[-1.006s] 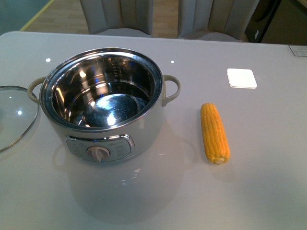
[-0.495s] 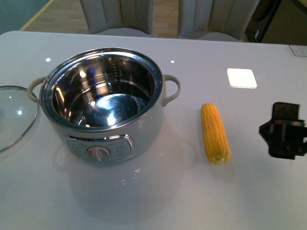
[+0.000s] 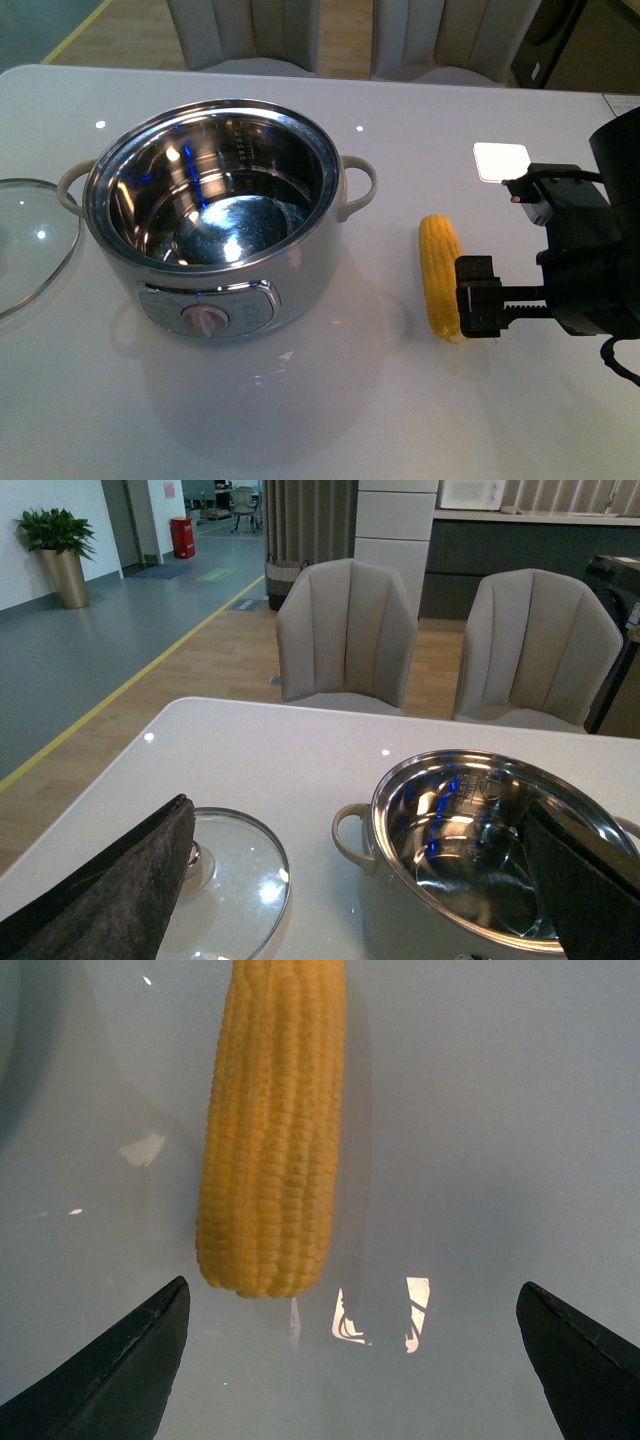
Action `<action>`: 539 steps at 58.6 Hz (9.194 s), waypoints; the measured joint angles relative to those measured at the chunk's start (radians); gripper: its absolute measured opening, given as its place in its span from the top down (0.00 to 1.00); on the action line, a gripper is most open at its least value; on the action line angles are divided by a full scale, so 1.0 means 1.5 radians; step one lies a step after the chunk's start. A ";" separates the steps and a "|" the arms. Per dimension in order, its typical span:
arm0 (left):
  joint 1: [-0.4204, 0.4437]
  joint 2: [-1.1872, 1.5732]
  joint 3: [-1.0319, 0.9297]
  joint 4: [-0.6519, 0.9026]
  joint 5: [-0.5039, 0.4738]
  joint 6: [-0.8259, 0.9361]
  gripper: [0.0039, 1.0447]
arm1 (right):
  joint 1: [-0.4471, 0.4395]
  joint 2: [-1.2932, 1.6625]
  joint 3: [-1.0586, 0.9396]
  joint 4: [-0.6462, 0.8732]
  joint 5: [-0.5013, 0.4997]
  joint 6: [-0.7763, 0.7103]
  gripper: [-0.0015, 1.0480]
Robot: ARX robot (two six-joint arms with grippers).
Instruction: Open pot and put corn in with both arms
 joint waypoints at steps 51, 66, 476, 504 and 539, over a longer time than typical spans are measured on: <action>0.000 0.000 0.000 0.000 0.000 0.000 0.06 | 0.033 0.170 0.167 -0.019 0.006 -0.008 0.08; 0.000 0.000 0.000 0.000 0.000 0.000 0.06 | 0.037 0.192 0.179 -0.020 0.009 -0.010 0.30; 0.000 0.000 0.000 0.000 0.000 0.000 0.06 | -0.190 -1.158 -0.453 -0.032 -0.035 -0.113 0.98; 0.000 0.000 0.000 0.000 0.000 0.000 0.06 | -0.190 -1.321 -0.453 -0.200 -0.035 -0.113 0.98; 0.000 0.000 0.000 0.000 0.000 0.000 0.06 | -0.190 -1.323 -0.453 -0.201 -0.035 -0.114 0.41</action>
